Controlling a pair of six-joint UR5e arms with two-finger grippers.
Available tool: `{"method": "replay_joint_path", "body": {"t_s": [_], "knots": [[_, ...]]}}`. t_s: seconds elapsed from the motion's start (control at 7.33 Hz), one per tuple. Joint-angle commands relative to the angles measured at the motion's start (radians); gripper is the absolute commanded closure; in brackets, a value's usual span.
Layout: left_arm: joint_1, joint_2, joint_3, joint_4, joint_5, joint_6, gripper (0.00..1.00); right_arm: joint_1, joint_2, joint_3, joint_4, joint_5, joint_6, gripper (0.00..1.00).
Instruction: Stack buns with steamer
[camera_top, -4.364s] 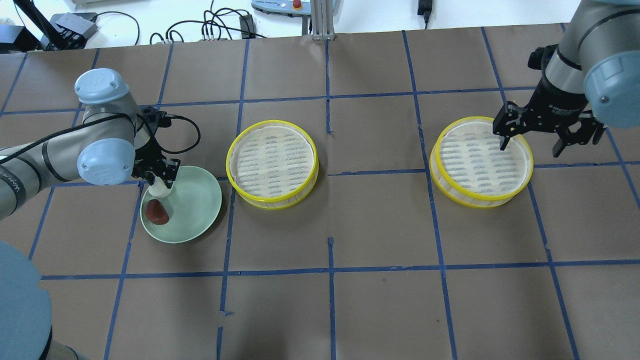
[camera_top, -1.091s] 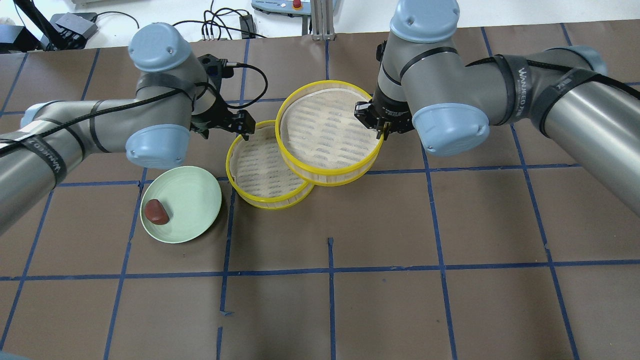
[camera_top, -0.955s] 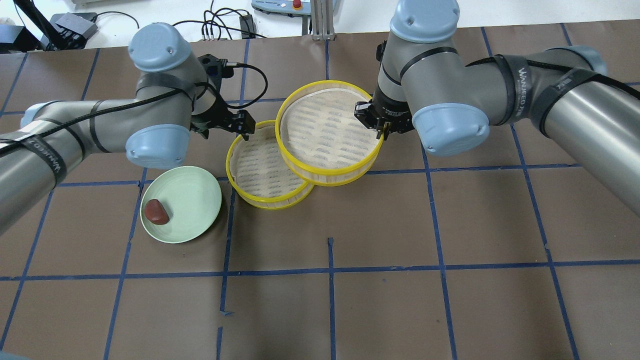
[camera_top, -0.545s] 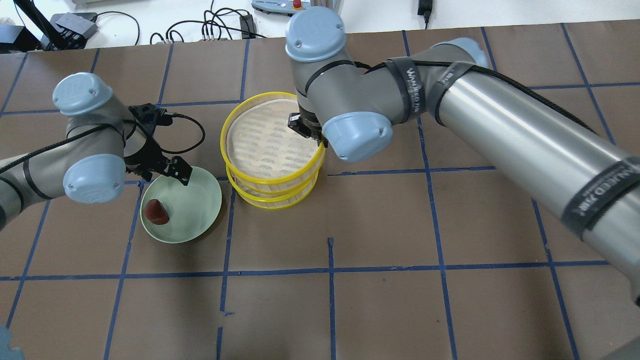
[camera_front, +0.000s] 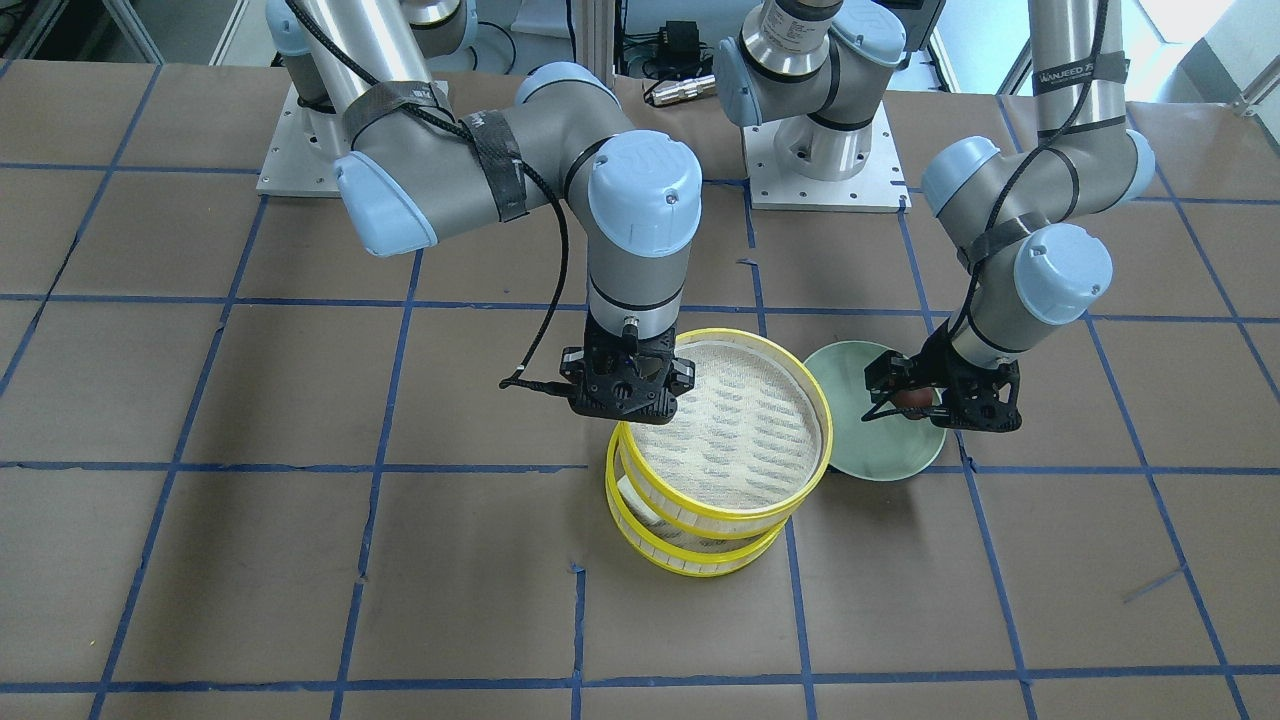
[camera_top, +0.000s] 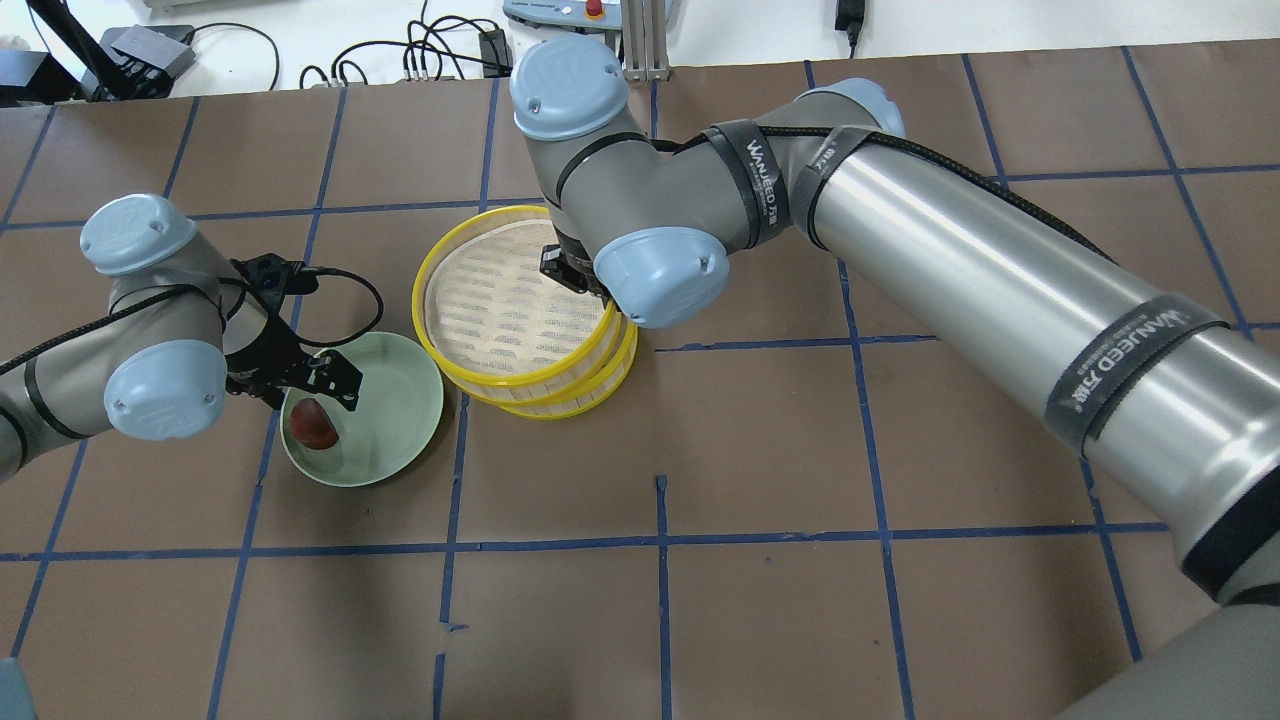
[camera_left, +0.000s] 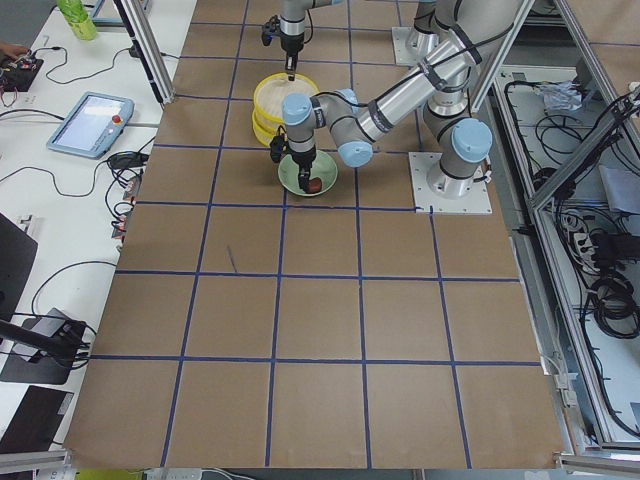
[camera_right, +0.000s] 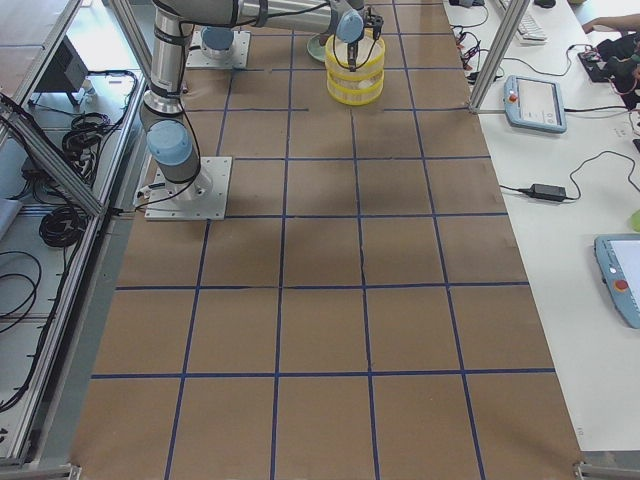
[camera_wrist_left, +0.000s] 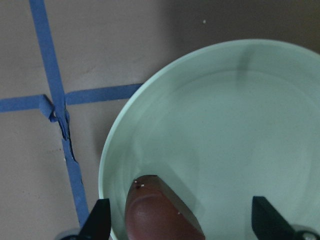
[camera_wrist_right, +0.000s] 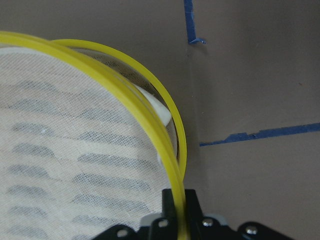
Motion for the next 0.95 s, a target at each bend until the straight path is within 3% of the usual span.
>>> {"method": "replay_joint_path", "body": {"t_s": [0.0, 0.14, 0.27, 0.41, 0.55, 0.82], "knots": [[0.001, 0.0, -0.014, -0.002, 0.002, -0.006, 0.27, -0.012, 0.004, -0.002, -0.005, -0.003, -0.04, 0.89], [0.001, 0.0, -0.014, -0.002, 0.002, -0.004, 0.47, -0.015, 0.007, -0.004, -0.008, 0.0, -0.042, 0.89], [0.001, 0.0, -0.009, -0.001, 0.002, -0.009, 0.74, -0.022, 0.007, 0.001, -0.008, 0.001, -0.061, 0.89], [0.001, 0.001, -0.002, 0.001, 0.002, -0.026, 0.92, -0.029, 0.008, 0.012, -0.008, 0.0, -0.07, 0.89], [0.001, 0.003, 0.0, 0.004, 0.012, -0.049, 0.99, -0.03, 0.008, 0.012, -0.006, 0.001, -0.071, 0.89], [-0.013, 0.061, 0.07, -0.022, 0.047, -0.07, 1.0, -0.03, 0.01, 0.009, -0.014, 0.012, -0.07, 0.9]]}}
